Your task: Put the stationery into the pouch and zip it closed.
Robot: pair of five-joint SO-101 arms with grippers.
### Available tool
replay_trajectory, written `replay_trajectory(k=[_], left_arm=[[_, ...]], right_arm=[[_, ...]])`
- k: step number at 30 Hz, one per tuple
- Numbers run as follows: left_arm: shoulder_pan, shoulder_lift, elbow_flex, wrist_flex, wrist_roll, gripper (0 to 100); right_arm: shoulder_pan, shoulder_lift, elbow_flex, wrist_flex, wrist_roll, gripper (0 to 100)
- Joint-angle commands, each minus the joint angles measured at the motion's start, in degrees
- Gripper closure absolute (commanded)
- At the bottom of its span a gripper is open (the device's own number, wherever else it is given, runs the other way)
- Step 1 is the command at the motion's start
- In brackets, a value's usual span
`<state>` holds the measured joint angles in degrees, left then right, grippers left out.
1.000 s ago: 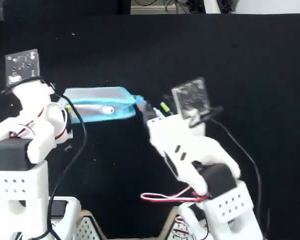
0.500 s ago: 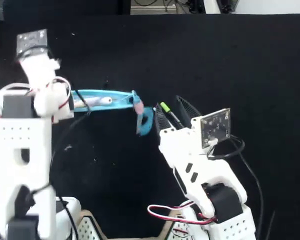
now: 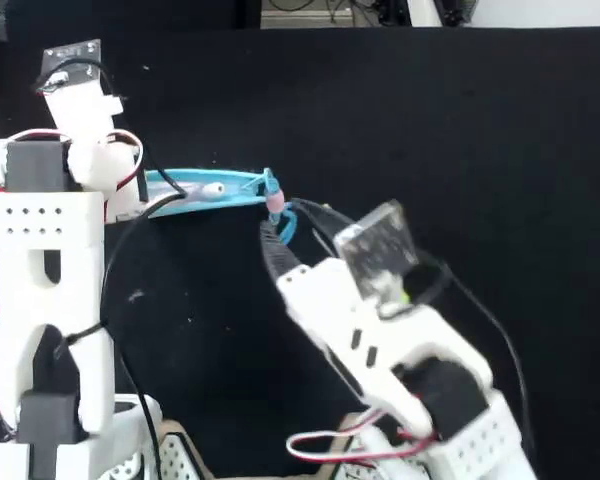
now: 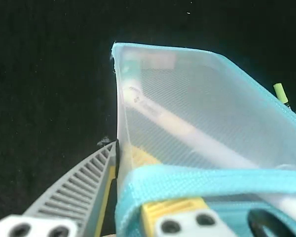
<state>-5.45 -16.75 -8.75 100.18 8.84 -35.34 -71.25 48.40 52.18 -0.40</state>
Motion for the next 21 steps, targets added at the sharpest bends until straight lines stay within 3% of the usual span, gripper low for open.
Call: replay_trajectory(k=[1, 10, 21], left_arm=[[0.31, -4.22, 2.59, -0.79, 0.53, 97], [0.22, -9.49, 12.18, -8.62, 0.53, 97], [-0.13, -10.02, 13.93, -8.44, 0.53, 97]], right_arm=[[-4.66, 11.30, -11.74, 2.11, 0.53, 87.8], [-6.77, 22.37, -15.25, -7.03, -8.26, 87.7], [-6.59, 30.55, -16.75, -10.46, -8.62, 87.7]])
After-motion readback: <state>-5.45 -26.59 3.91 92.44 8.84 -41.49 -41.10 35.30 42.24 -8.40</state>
